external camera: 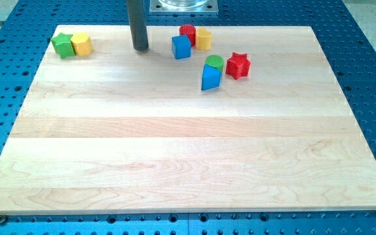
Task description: Slide the green circle and the red star towards the top left
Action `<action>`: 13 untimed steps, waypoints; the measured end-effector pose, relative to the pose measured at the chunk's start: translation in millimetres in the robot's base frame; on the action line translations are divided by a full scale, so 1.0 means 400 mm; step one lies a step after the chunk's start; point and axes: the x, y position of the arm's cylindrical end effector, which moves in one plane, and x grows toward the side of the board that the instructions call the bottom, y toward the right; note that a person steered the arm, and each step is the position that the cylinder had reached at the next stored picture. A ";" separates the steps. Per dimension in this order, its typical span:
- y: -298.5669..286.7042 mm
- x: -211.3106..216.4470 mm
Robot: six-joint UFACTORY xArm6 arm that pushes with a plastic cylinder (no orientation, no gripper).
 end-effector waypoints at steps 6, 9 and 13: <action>0.616 0.313; 0.460 0.157; 0.133 0.289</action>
